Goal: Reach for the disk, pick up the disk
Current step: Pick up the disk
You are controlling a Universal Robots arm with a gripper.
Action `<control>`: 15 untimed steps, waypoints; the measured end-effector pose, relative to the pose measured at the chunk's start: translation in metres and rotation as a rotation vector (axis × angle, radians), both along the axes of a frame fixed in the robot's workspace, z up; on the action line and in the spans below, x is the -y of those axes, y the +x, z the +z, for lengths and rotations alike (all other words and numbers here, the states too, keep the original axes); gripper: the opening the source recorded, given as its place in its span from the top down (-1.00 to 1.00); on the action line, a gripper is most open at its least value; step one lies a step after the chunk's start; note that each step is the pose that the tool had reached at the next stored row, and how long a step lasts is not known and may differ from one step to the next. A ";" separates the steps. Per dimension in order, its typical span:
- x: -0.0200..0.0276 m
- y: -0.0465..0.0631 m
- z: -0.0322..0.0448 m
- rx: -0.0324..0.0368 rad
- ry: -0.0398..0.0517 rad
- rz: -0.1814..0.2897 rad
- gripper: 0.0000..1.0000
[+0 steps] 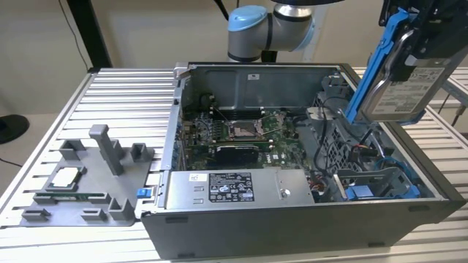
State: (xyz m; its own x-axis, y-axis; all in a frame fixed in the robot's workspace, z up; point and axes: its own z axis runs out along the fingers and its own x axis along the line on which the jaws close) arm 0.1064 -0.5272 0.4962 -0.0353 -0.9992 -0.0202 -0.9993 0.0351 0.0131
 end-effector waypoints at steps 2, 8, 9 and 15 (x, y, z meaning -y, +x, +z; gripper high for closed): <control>0.0024 0.000 0.0000 0.0000 0.0000 0.000 1.00; 0.0094 0.000 0.0000 0.0000 0.0000 0.000 1.00; 0.0105 0.000 0.0000 0.0000 0.0001 0.000 1.00; 0.0172 0.000 0.0000 0.0000 0.0001 0.000 1.00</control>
State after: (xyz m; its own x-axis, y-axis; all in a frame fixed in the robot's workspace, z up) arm 0.1066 -0.5443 0.4962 -0.0353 -0.9992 -0.0203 -0.9993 0.0350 0.0131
